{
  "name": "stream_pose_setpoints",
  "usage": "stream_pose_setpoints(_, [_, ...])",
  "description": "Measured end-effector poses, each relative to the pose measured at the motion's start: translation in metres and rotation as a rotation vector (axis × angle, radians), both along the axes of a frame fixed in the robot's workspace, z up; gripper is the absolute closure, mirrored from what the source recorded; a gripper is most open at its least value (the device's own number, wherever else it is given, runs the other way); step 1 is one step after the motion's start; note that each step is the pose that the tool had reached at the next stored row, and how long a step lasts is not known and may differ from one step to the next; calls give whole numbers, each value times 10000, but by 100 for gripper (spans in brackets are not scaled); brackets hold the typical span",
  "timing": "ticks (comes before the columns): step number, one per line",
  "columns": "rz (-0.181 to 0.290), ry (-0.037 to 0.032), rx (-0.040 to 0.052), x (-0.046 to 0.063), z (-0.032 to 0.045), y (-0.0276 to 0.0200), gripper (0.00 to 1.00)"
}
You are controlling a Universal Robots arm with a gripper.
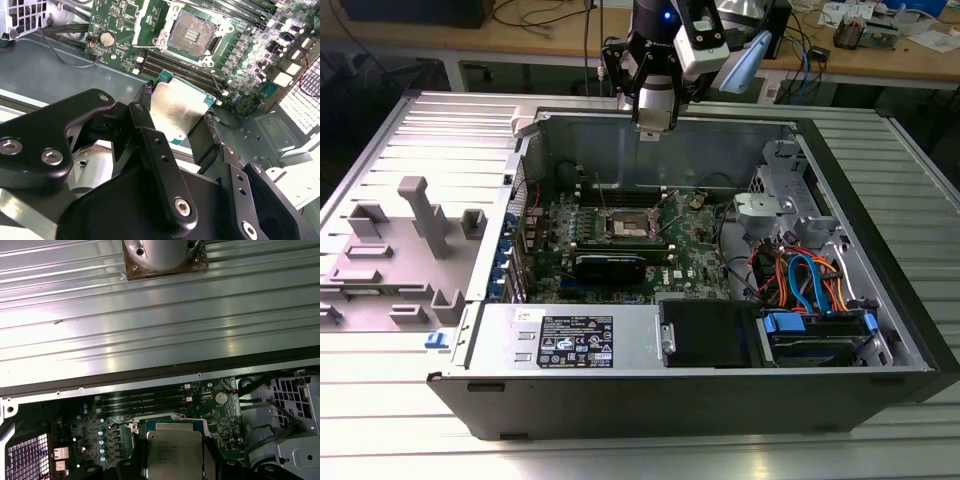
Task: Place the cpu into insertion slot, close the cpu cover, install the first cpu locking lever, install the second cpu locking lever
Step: 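Place the cpu into insertion slot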
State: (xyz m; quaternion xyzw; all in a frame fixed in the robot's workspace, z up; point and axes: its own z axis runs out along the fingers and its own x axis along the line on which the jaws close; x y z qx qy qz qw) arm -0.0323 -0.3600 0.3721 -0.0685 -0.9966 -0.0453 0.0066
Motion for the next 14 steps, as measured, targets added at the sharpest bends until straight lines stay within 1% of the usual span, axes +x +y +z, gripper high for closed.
stream_pose_setpoints(10, [-8,0,0,0,0,0,45])
stream_pose_setpoints(12, [-124,1,0,-1,-1,0,45])
stream_pose_setpoints(14, [-342,1,-1,-2,-5,0,45])
